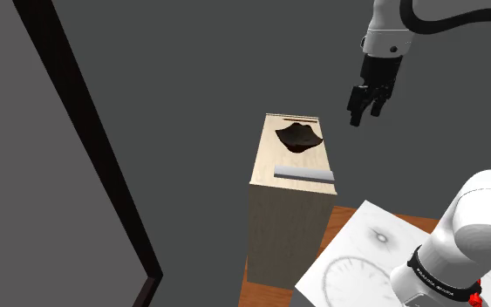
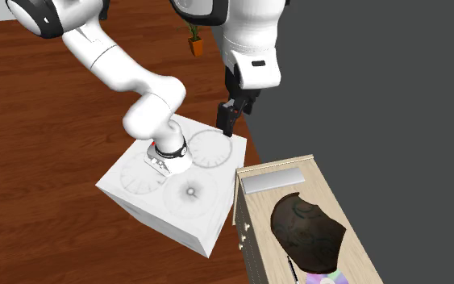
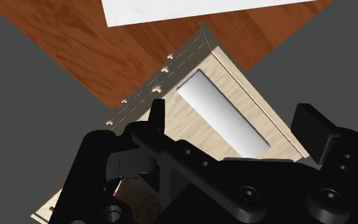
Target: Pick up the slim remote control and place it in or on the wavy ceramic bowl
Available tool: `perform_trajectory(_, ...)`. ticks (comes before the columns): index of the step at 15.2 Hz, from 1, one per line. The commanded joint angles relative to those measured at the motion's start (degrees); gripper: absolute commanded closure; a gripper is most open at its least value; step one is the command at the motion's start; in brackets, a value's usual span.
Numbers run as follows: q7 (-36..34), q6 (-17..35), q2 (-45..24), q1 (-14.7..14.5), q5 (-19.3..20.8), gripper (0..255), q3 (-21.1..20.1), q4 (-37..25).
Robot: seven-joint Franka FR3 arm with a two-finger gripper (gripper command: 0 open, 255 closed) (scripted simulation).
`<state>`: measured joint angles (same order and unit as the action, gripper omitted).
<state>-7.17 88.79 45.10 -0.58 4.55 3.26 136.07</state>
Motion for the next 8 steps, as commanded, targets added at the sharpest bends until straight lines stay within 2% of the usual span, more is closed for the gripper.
perform_trajectory(1,0.0,0.0,0.0,0.0,0.0,0,0.0,0.0)
perform_trajectory(8,11.1,15.1,-7.5,-3.7,1.4,0,4.2,6.6)
